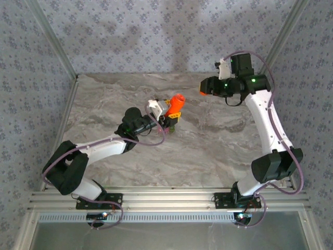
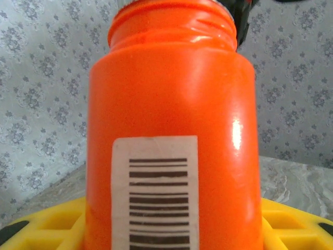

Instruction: Sort the pills into containers

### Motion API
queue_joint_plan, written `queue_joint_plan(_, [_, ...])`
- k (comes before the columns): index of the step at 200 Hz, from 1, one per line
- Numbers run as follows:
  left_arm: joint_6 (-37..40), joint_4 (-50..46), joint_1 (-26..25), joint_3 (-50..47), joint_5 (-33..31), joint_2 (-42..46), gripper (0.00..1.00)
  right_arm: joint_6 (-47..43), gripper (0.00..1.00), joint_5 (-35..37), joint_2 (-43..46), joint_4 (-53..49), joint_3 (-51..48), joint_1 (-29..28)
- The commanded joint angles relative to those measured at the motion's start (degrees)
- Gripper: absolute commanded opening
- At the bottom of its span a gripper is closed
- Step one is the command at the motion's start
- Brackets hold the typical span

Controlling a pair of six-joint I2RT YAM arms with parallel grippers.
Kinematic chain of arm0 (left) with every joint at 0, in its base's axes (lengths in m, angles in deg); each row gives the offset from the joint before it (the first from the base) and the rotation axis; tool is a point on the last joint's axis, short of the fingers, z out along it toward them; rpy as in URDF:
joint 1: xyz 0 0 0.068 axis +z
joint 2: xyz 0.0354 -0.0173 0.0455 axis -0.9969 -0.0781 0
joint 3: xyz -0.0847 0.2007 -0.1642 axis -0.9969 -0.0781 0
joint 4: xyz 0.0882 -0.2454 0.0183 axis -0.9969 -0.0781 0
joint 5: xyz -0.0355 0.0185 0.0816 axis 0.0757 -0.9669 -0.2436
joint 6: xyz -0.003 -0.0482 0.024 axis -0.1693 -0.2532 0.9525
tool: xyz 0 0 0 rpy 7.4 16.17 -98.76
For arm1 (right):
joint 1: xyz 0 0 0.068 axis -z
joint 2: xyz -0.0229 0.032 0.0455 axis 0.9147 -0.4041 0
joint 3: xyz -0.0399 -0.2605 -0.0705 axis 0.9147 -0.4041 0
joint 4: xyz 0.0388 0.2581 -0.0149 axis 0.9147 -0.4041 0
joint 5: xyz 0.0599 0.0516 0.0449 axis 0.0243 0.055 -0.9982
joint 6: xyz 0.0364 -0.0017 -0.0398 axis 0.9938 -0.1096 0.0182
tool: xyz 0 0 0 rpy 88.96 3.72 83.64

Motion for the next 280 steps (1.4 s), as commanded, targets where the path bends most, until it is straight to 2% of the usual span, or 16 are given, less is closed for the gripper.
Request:
queue_joint_plan(1, [1.5, 1.07, -0.35, -0.2, 2.09, 0.05, 0.0, -4.81, 0.49, -7.67, -0.88, -4.8, 4.22, 0.22])
queue_joint_plan(26, [1.67, 0.55, -0.25, -0.24, 3.46, -0.63, 0.0, -9.02, 0.49, -12.02, -3.48, -8.99, 7.72, 0.18])
queue_joint_plan(147, [4.27, -3.44, 4.71, 2.39, 12.94, -4.42, 0.0, -20.82, 0.48, -19.77, -8.0, -17.4, 13.67, -0.43])
queue_joint_plan(192, [5.46, -6.84, 4.79, 3.66, 15.34, -4.78, 0.0, -24.35, 0.48, -18.56, -11.81, -21.45, 16.64, -4.26])
queue_joint_plan(280, [7.11, -9.56, 5.51, 3.54, 16.08, -3.41, 0.0, -27.86, 0.45, -16.38, -14.72, -25.44, 17.74, -7.4])
